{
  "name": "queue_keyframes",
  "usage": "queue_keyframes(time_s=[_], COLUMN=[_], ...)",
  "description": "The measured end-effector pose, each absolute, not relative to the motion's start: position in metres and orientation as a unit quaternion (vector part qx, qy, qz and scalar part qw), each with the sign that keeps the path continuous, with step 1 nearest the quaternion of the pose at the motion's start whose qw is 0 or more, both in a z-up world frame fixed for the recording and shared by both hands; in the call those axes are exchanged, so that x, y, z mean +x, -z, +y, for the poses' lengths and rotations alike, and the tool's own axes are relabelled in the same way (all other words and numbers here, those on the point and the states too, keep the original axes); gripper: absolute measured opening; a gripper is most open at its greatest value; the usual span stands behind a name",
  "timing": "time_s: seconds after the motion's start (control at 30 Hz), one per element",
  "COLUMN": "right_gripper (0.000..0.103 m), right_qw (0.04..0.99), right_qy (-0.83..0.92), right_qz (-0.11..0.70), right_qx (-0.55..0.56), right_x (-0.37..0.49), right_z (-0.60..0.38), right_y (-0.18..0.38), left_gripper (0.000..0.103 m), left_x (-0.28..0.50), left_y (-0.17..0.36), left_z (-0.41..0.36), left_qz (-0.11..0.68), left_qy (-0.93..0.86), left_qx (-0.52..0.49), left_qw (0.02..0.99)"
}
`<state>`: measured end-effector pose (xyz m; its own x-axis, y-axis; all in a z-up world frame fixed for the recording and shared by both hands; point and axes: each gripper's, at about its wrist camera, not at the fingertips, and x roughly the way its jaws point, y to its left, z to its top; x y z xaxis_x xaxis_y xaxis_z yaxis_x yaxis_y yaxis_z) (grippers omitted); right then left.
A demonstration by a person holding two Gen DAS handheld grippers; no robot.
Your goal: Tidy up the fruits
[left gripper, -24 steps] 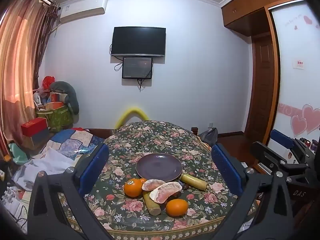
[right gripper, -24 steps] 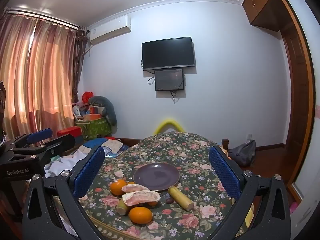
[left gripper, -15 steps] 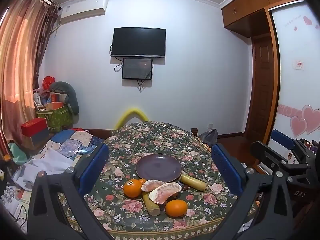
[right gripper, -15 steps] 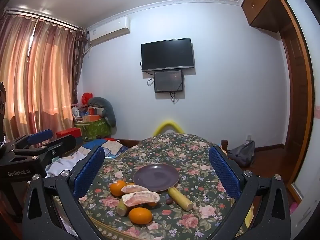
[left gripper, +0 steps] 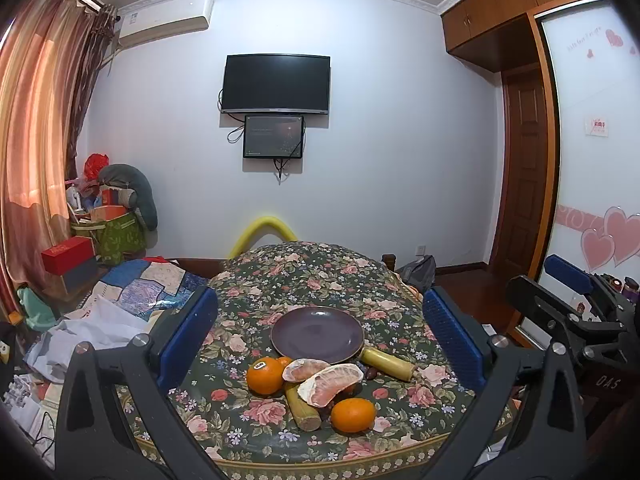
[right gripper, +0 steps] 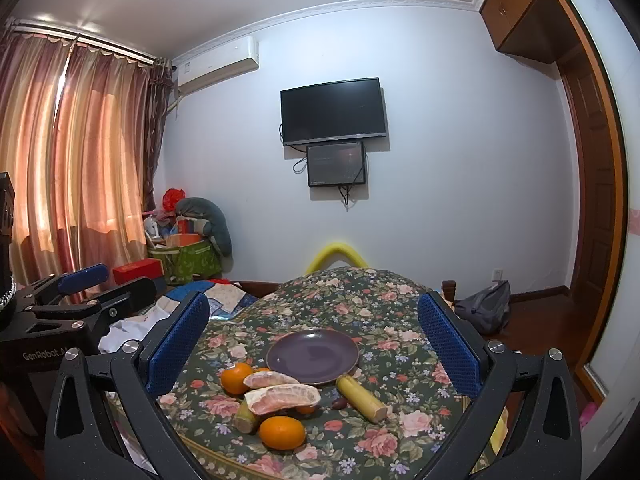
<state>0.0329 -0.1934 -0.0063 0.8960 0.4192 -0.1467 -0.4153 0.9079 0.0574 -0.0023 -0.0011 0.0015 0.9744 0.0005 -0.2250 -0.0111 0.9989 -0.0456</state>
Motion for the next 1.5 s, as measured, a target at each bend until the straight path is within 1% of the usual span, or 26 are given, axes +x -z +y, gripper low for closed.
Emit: queue_keyframes(time_s=[1.5], right_gripper=[0.103], right_qw=[0.972], right_qy=[-0.218], right_qz=[0.087], right_qx=[0.02], right_x=[0.0335], right_z=[-0.1935], right_y=[0.0074], left_gripper=[0.103], left_x=[-0.0013], left_y=[-0.0026], left_z=[-0.0045], left_qz=[0.116], left_qy=[-0.004], left_qx=[-0.016], left_qw=[0.993])
